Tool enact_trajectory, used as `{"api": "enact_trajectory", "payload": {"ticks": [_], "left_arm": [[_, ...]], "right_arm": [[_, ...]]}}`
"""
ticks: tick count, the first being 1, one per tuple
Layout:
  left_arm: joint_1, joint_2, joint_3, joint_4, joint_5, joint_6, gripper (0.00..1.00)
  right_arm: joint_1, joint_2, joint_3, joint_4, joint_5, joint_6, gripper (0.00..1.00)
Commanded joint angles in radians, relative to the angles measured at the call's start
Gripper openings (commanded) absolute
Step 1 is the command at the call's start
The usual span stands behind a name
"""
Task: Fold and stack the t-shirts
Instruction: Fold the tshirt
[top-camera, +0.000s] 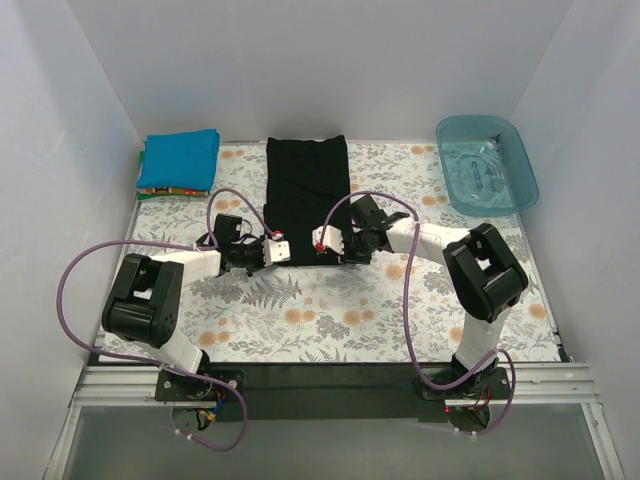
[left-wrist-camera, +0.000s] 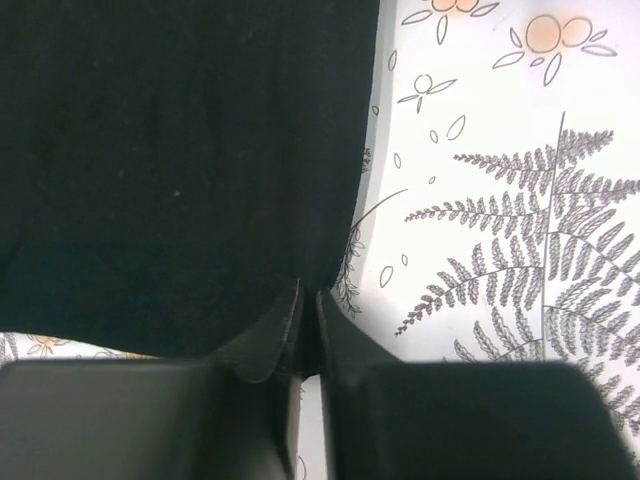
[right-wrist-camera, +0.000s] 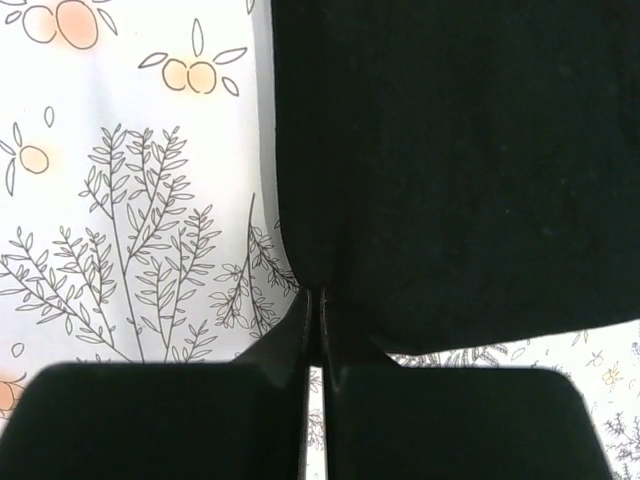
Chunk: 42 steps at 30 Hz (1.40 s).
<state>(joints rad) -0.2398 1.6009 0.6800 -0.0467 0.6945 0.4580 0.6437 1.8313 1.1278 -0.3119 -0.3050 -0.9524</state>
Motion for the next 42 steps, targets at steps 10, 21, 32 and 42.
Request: {"api": "enact_trajectory", "payload": {"ticks": [10, 21, 32, 42], "left_arm": [[0.008, -0.2, 0.208, -0.341, 0.088, -0.065, 0.0], [-0.039, -0.605, 0.052, -0.764, 0.172, 0.034, 0.0], [-0.085, -0.721, 0.193, -0.952, 0.267, -0.16, 0.0], [0.123, -0.164, 0.48, -0.756, 0.29, -0.058, 0.0]], "right_arm": [[-0.009, -0.236, 0.125, -0.213, 0.001, 0.122, 0.01], [0.1, -0.576, -0.08, -0.482, -0.083, 0.119, 0.01], [0.159, -0.607, 0.056, -0.674, -0.111, 0.077, 0.01], [-0.122, -0.137, 0.44, -0.673, -0.19, -0.15, 0.01]]}}
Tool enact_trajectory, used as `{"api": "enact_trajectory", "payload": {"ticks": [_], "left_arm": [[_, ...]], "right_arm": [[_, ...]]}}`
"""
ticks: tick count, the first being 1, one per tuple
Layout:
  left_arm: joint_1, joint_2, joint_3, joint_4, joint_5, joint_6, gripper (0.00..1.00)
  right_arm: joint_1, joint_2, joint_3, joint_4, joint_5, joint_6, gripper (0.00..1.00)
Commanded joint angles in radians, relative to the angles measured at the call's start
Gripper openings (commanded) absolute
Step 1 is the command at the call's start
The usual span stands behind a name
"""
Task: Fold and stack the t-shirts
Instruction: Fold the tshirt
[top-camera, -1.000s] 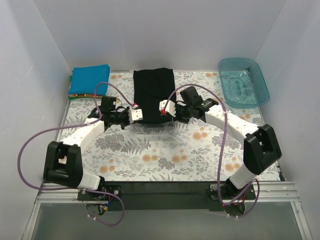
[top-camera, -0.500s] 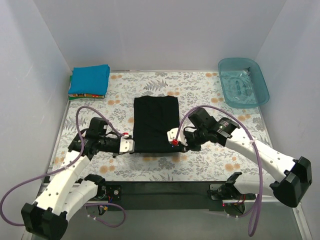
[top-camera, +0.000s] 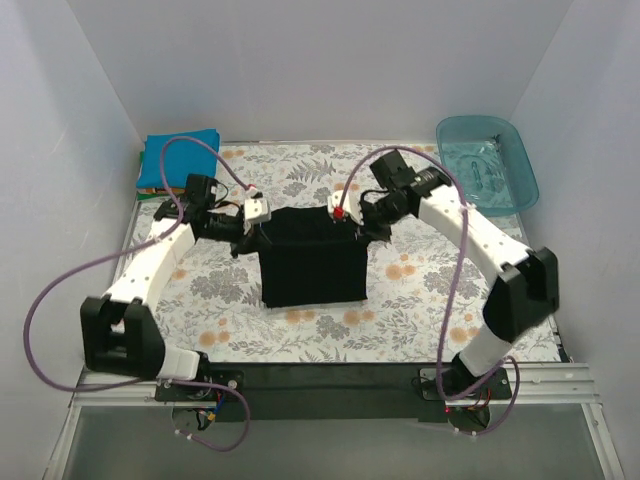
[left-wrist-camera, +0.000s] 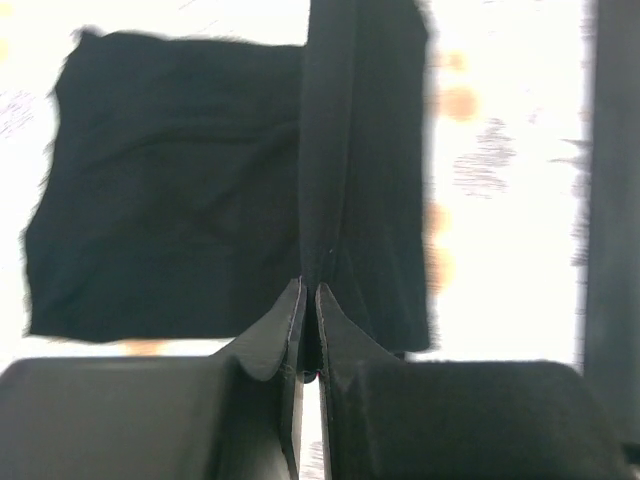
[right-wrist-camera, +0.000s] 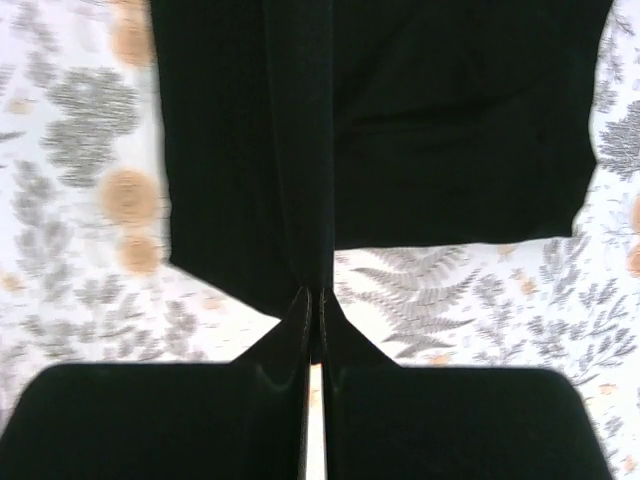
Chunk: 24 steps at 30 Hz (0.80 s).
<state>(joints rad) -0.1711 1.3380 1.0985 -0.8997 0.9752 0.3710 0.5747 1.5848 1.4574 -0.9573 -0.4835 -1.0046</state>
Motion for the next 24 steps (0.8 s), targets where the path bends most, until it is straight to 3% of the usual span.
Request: {"api": "enact_trajectory", "payload": {"ticks": [1, 7, 12, 14, 18, 24], "left_arm": [[0.064, 0.146, 0.078, 0.129, -0.006, 0.017, 0.0], [0.079, 0.461, 0.193, 0.326, -0.07, -0.055, 0.0], [0.079, 0.584, 0.181, 0.406, -0.118, -0.084, 0.01], [0.078, 0.587, 0.161, 0.409, -0.13, -0.081, 0.01], [0.047, 0.505, 0.04, 0.378, -0.13, -0.034, 0.01], [-0.045, 0.221, -0.256, 0.263, -0.181, 0.075, 0.01]], "right_arm": [[-0.061, 0.159, 0.156, -0.028, -0.015, -0.103, 0.01], [-0.102, 0.597, 0.478, -0.021, -0.003, -0.118, 0.01], [-0.105, 0.736, 0.557, -0.003, 0.005, -0.082, 0.01], [-0.104, 0.722, 0.516, 0.014, -0.01, -0.071, 0.01], [-0.085, 0.614, 0.252, 0.067, -0.03, -0.042, 0.01], [-0.021, 0.354, -0.106, 0.126, -0.125, 0.041, 0.01]]}}
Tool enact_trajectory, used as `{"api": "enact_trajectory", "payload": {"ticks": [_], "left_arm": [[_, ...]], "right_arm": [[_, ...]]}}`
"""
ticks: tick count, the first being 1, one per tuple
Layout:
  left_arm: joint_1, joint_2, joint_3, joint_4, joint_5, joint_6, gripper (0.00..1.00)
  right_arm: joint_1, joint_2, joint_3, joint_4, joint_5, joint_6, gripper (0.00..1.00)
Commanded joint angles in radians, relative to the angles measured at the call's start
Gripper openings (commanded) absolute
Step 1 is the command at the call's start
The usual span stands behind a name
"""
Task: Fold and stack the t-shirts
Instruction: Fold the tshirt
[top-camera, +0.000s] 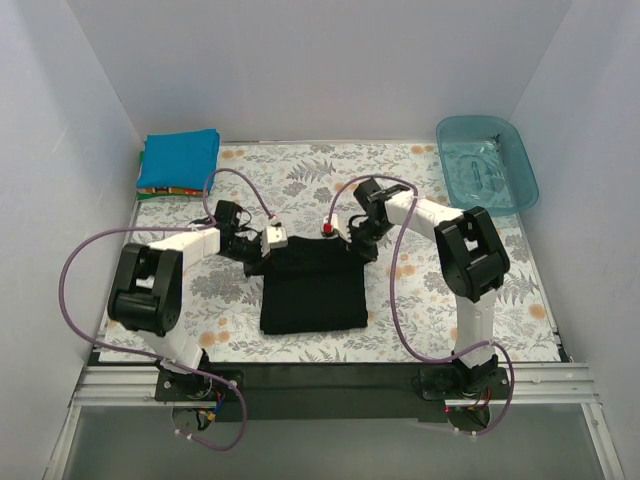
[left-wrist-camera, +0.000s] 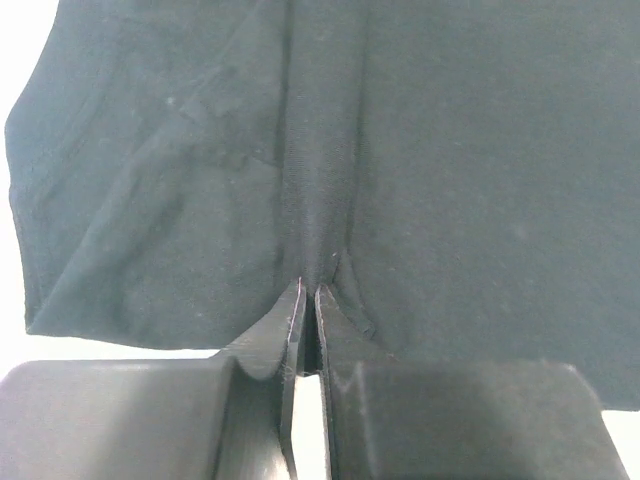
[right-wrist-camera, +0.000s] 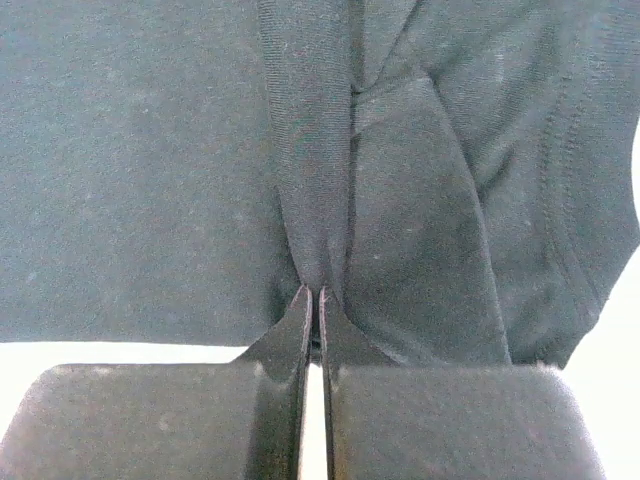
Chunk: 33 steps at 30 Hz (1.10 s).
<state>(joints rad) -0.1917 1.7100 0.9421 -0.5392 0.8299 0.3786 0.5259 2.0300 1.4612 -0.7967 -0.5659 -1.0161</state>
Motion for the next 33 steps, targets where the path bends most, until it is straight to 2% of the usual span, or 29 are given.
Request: {"api": "enact_trajectory", "payload": {"ticks": [1, 2, 4, 5, 6, 7, 9, 11, 14, 15, 20, 26, 33], "left_arm": [[-0.032, -0.183, -0.127, -0.126, -0.023, 0.072, 0.02], [-0.04, -0.246, -0.176, -0.139, -0.025, 0.072, 0.04], [-0.051, -0.303, -0.213, -0.153, -0.031, 0.071, 0.11], [-0.051, -0.358, -0.235, -0.154, -0.031, 0.072, 0.24], [-0.051, -0.378, -0.238, -0.154, -0.029, 0.072, 0.28], [-0.051, -0.413, -0.229, -0.162, -0.011, 0.068, 0.39], [-0.055, -0.43, -0.209, -0.163, 0.026, 0.06, 0.46], [-0.092, -0.437, -0.189, -0.145, 0.052, 0.024, 0.47], [-0.178, -0.431, -0.166, -0.029, 0.023, -0.088, 0.46], [-0.199, -0.426, -0.166, 0.011, 0.015, -0.118, 0.45], [-0.293, -0.323, -0.146, 0.197, -0.047, -0.201, 0.44], [-0.356, -0.242, -0.131, 0.266, -0.075, -0.211, 0.43], [-0.384, -0.164, -0.12, 0.266, -0.095, -0.201, 0.35]], "right_arm": [[0.035, -0.146, -0.171, -0.032, -0.054, 0.063, 0.01], [0.039, -0.168, -0.192, -0.035, -0.063, 0.094, 0.01], [0.037, -0.218, -0.213, -0.053, -0.1, 0.144, 0.2], [0.036, -0.232, -0.211, -0.071, -0.121, 0.178, 0.32], [0.036, -0.243, -0.205, -0.088, -0.143, 0.195, 0.47], [0.028, -0.261, -0.19, -0.099, -0.178, 0.253, 0.5], [0.008, -0.264, -0.161, -0.101, -0.236, 0.307, 0.5], [-0.024, -0.238, -0.122, -0.095, -0.325, 0.364, 0.49], [-0.041, -0.147, 0.005, -0.085, -0.385, 0.456, 0.4], [-0.041, -0.119, 0.064, -0.081, -0.393, 0.483, 0.34], [-0.04, 0.062, 0.189, -0.018, -0.486, 0.631, 0.2], [-0.027, 0.18, 0.232, 0.094, -0.523, 0.776, 0.17], [0.013, 0.246, 0.232, 0.163, -0.52, 0.809, 0.15]]}}
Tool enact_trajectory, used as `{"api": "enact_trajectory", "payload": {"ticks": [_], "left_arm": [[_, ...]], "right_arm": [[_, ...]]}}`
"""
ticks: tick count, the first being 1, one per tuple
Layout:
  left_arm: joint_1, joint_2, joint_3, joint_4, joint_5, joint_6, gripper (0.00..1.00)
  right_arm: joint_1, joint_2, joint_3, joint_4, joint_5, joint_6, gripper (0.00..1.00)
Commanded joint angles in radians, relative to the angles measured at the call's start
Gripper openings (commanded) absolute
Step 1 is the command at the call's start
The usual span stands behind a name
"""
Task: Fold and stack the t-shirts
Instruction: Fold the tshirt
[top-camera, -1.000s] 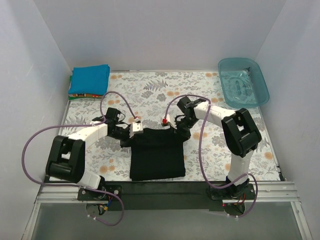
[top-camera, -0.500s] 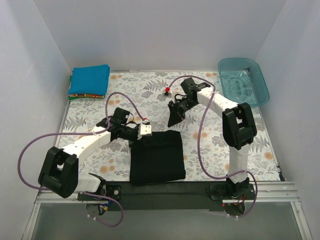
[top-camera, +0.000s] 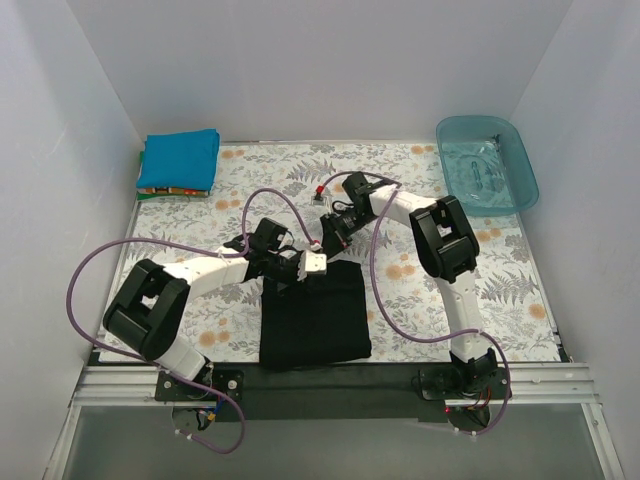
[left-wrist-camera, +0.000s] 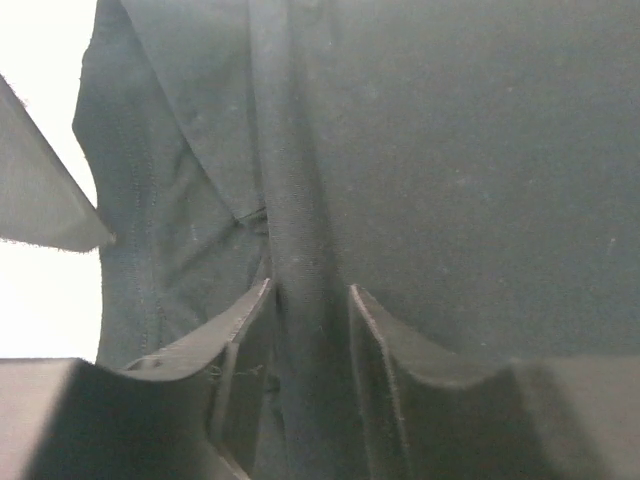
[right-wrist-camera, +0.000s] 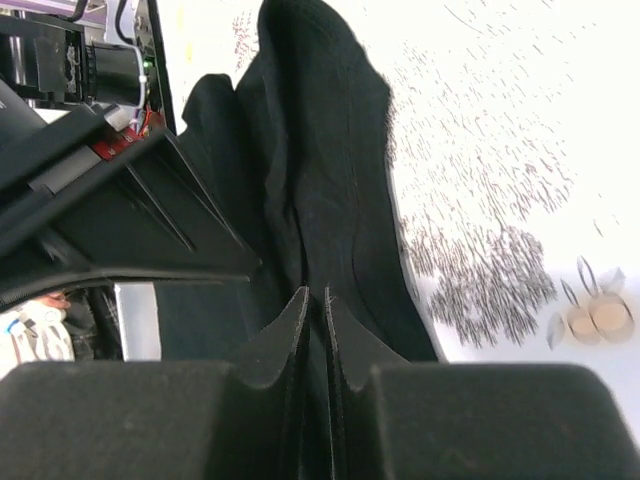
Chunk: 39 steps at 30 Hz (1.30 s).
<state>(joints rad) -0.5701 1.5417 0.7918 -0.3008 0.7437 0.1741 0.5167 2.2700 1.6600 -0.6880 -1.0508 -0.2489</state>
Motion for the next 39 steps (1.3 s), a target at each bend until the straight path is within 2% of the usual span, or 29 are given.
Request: {"api": "enact_trajectory", "payload": {"ticks": [1, 5, 9, 10, 13, 21, 32, 39], "left_arm": [[-0.007, 0.006, 0.029, 0.029, -0.006, 0.004, 0.34], [-0.019, 0.011, 0.024, 0.023, -0.013, 0.007, 0.25], [-0.03, 0.014, 0.027, 0.002, -0.023, 0.007, 0.13], [-0.031, 0.006, 0.032, -0.004, -0.023, 0.007, 0.06], [-0.034, -0.02, 0.038, -0.029, -0.024, 0.004, 0.0], [-0.034, -0.103, 0.101, -0.035, -0.093, -0.004, 0.0], [0.032, 0.021, 0.193, 0.035, -0.144, 0.061, 0.0], [0.058, 0.058, 0.152, 0.163, -0.158, 0.073, 0.0]], "right_arm": [[0.026, 0.013, 0.032, 0.061, -0.032, 0.045, 0.16], [0.048, 0.04, 0.012, 0.088, -0.02, 0.057, 0.15], [0.055, 0.072, -0.015, 0.12, 0.011, 0.06, 0.14], [0.054, 0.08, -0.019, 0.125, 0.017, 0.062, 0.13], [0.055, 0.106, -0.022, 0.133, 0.032, 0.056, 0.12], [0.055, 0.115, -0.074, 0.146, 0.031, 0.04, 0.11], [0.054, 0.102, -0.124, 0.154, 0.015, 0.026, 0.11], [0.055, 0.095, -0.117, 0.153, 0.023, 0.025, 0.11]]}}
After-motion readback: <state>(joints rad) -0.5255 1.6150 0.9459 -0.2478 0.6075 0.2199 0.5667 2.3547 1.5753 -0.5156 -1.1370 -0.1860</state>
